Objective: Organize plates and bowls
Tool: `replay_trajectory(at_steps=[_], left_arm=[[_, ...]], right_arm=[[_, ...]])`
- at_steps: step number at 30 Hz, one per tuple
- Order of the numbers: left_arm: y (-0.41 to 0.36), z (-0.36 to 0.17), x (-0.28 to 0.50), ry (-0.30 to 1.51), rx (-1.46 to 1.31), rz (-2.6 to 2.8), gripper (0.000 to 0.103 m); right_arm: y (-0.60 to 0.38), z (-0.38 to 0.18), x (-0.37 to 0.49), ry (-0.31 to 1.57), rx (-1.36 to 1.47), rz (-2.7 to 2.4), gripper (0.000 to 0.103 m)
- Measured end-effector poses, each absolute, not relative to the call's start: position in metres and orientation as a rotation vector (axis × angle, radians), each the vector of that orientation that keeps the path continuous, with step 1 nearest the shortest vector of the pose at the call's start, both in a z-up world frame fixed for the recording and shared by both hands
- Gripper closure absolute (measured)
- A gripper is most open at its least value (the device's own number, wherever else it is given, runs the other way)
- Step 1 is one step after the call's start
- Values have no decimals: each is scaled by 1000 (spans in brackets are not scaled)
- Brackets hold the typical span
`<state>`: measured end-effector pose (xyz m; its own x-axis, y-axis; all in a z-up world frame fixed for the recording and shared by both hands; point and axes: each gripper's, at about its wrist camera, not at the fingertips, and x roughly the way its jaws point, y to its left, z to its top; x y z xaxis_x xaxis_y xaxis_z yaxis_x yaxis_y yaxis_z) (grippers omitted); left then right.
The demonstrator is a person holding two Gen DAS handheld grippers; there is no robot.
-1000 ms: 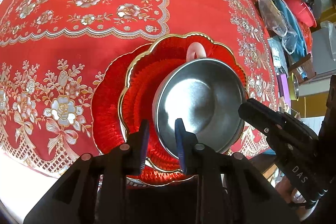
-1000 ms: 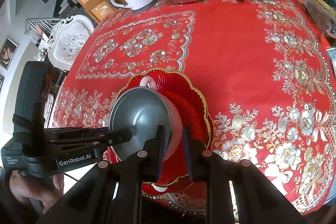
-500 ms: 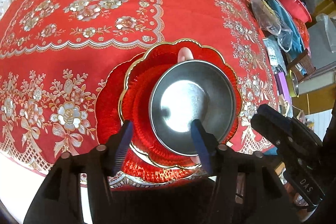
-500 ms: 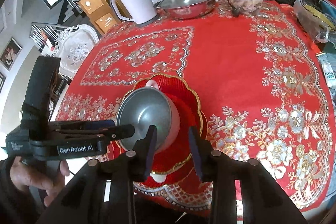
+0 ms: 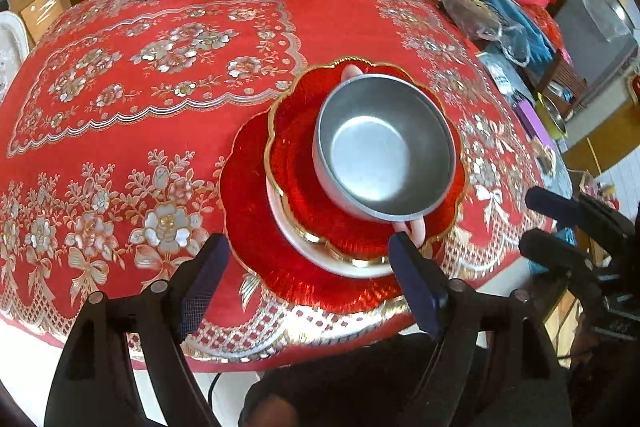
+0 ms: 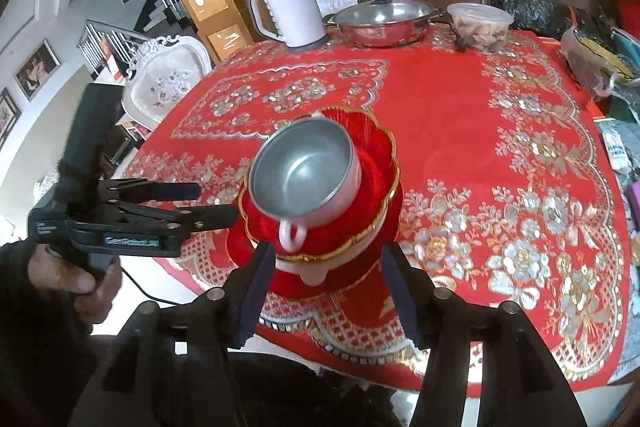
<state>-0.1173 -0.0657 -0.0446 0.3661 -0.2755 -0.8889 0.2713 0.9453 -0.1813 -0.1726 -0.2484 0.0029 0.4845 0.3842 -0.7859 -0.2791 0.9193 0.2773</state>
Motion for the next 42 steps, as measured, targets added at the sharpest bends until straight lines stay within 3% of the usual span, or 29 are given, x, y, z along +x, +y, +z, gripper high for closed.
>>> replay_trajectory(at_steps=[6, 14, 30, 42], left_arm=[[-74, -26, -129, 1055, 120, -319, 21], [-72, -20, -125, 1017, 177, -277, 9], [-72, -43, -122, 1137, 185, -296, 9], [-74, -41, -122, 1124, 179, -325, 9]], right_arm=[[-245, -6, -181, 1007, 147, 368, 45], [-238, -7, -183, 1006, 150, 359, 45], [-233, -13, -185, 1034, 172, 328, 44], [-232, -14, -184, 1035, 170, 325, 44]])
